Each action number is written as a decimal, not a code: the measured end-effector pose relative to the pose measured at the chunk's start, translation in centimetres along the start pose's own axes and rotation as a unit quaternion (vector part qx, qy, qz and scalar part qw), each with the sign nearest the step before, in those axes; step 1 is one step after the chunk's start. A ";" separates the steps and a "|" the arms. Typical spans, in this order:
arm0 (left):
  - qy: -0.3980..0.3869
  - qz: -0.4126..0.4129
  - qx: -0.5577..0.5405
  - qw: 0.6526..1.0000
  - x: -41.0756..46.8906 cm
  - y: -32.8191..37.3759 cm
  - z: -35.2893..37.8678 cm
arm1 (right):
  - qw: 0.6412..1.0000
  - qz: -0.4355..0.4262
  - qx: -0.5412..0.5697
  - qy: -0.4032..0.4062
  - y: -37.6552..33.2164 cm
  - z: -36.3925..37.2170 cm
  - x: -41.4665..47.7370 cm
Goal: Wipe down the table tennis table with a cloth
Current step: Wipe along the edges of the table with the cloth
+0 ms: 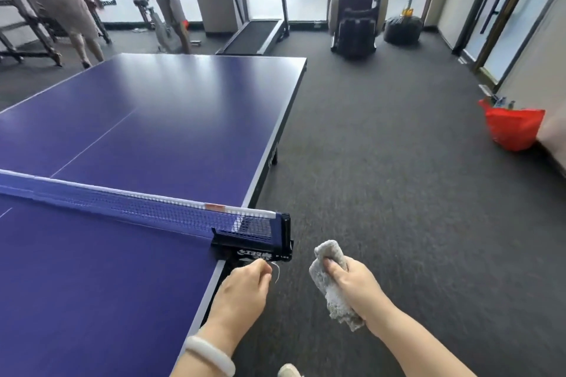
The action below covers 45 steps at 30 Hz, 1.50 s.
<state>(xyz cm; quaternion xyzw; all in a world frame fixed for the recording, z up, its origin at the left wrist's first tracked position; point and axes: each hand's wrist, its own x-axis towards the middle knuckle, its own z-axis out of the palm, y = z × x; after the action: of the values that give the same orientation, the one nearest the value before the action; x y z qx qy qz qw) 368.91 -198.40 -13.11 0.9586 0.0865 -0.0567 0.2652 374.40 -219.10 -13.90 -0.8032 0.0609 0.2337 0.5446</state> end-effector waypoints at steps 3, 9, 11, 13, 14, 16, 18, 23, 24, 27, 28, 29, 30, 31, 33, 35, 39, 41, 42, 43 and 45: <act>0.028 0.024 -0.013 0.999 4.9 0.9 -2.3 | 1.000 0.017 -0.019 -0.003 -3.1 -1.5 4.6; 0.065 0.045 -0.025 0.997 13.0 1.5 -6.3 | 0.997 0.028 0.072 -0.013 -7.2 -1.7 12.9; 0.074 0.035 -0.014 0.997 15.2 0.7 -7.0 | 0.995 0.030 0.092 -0.026 -7.9 -1.3 15.8; 0.076 0.013 0.006 0.997 17.4 -0.2 -7.4 | 0.993 0.035 0.105 -0.040 -8.5 -0.7 19.4; 0.076 0.000 0.017 0.997 18.5 -0.8 -7.5 | 0.992 0.038 0.106 -0.047 -8.7 -0.3 21.3; 0.080 -0.025 0.040 0.996 20.4 -1.8 -7.7 | 0.991 0.045 0.106 -0.073 -9.1 0.9 24.9; 0.079 -0.054 0.062 0.993 22.3 -2.5 -8.0 | 0.986 0.059 0.107 -0.113 -9.1 2.5 28.4; 0.034 -0.136 0.077 0.987 28.0 -5.2 -7.8 | 0.970 0.111 0.092 -0.197 -9.4 6.9 34.7; 0.024 -0.146 0.079 0.986 29.3 -5.9 -7.3 | 0.967 0.126 0.084 -0.203 -9.2 7.8 35.5; -0.006 -0.162 0.089 0.983 33.0 -8.3 -5.3 | 0.958 0.177 0.067 -0.215 -8.6 10.5 37.0; -0.015 -0.163 0.096 0.982 34.1 -9.1 -4.5 | 0.953 0.197 0.063 -0.223 -8.2 11.4 37.1; -0.024 -0.162 0.109 0.980 35.1 -10.0 -3.6 | 0.946 0.210 0.058 -0.239 -7.8 12.3 36.8; -0.035 -0.161 0.129 0.978 36.0 -10.7 -2.7 | 0.938 0.221 0.060 -0.262 -7.5 13.1 36.3; -0.046 -0.160 0.154 0.974 36.7 -11.4 -2.0 | 0.928 0.232 0.070 -0.283 -7.2 13.9 35.6; -0.055 -0.150 0.207 0.965 38.1 -12.6 -0.7 | 0.892 0.294 0.151 -0.310 -6.2 15.2 34.4; -0.049 -0.122 0.257 0.957 39.1 -13.6 0.3 | 0.852 0.339 0.220 -0.334 -5.2 16.0 33.3; -0.033 -0.076 0.291 0.953 39.2 -15.3 1.7 | 0.869 0.312 0.142 -0.357 -4.0 18.2 30.8; -0.013 -0.052 0.270 0.961 38.9 -15.9 2.3 | 0.874 0.329 0.098 -0.344 -4.5 19.3 30.3; 0.000 -0.045 0.254 0.966 38.8 -16.1 2.6 | 0.870 0.346 0.104 -0.334 -4.9 19.8 30.5; 0.014 -0.043 0.240 0.970 38.7 -16.3 2.8 | 0.867 0.360 0.116 -0.323 -5.1 20.1 30.8; 0.028 -0.044 0.221 0.974 38.9 -16.7 3.0 | 0.858 0.380 0.140 -0.315 -5.4 20.7 31.9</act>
<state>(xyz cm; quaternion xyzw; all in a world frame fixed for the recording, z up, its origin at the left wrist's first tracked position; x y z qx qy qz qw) 403.46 -180.56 -30.05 0.9900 0.1213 -0.0594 0.0411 398.13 -193.29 -29.63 -0.5164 0.2192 0.6519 0.5102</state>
